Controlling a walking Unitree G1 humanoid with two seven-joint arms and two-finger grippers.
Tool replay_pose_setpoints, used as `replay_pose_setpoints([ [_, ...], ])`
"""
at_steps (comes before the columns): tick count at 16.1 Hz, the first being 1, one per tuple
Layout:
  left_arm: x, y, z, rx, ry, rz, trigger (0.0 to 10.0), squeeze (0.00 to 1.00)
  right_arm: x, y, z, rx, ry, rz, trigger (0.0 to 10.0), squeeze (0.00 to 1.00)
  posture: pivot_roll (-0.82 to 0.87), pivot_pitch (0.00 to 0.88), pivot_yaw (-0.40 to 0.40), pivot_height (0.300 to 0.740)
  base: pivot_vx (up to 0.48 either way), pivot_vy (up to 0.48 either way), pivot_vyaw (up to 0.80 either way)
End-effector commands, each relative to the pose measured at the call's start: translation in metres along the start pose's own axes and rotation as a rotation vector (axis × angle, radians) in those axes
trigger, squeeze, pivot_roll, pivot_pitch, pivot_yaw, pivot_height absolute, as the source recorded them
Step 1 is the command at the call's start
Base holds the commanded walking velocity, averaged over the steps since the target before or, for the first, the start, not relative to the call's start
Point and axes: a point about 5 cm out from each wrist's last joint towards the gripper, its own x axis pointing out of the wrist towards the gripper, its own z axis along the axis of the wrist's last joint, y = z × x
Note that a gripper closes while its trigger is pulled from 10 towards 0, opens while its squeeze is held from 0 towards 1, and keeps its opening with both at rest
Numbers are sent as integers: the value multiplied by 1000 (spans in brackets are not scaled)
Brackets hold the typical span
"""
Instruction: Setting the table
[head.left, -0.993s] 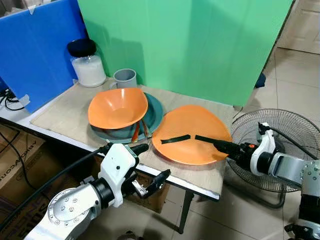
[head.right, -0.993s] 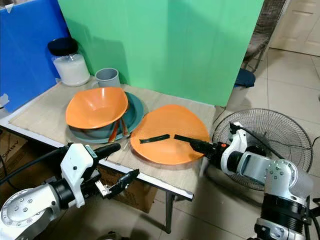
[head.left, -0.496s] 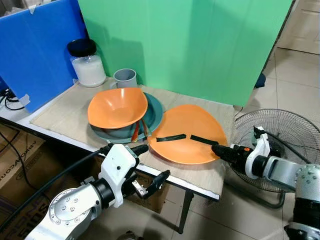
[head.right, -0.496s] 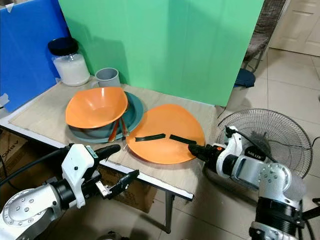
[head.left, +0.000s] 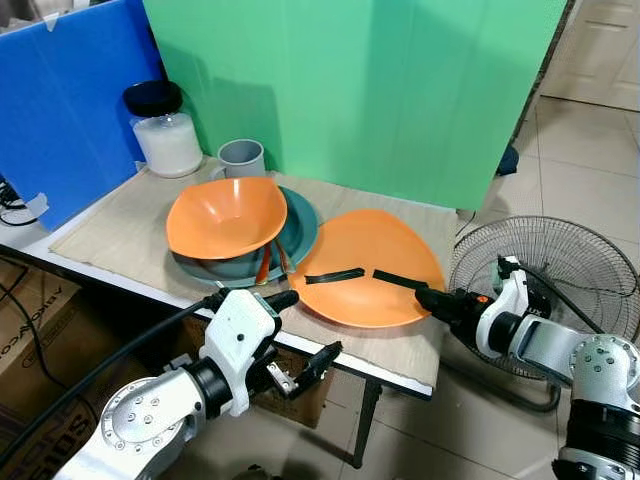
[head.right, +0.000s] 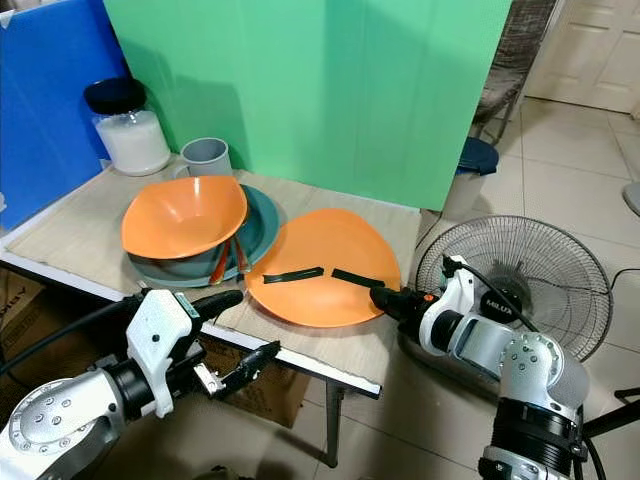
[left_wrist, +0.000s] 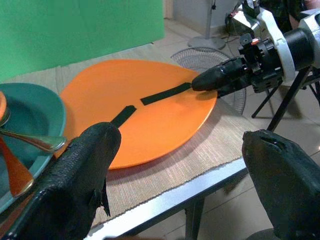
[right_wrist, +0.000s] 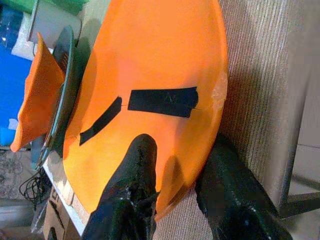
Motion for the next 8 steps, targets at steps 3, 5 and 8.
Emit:
replay_pose_setpoints([
  [3,1,2,-2,15,13,14,10000,0,0,-10,-1,27,1,-67,1686,0,-21,0,24,740,0,0,0],
  [5,1,4,-1,21,9,21,10000,0,-5,-12,8,-3,-26,-88,0,0,-22,0,24,740,0,0,0],
  [8,2,5,0,26,4,27,10000,0,-12,-14,22,-31,-48,-112,0,0,-25,0,23,740,0,0,0],
])
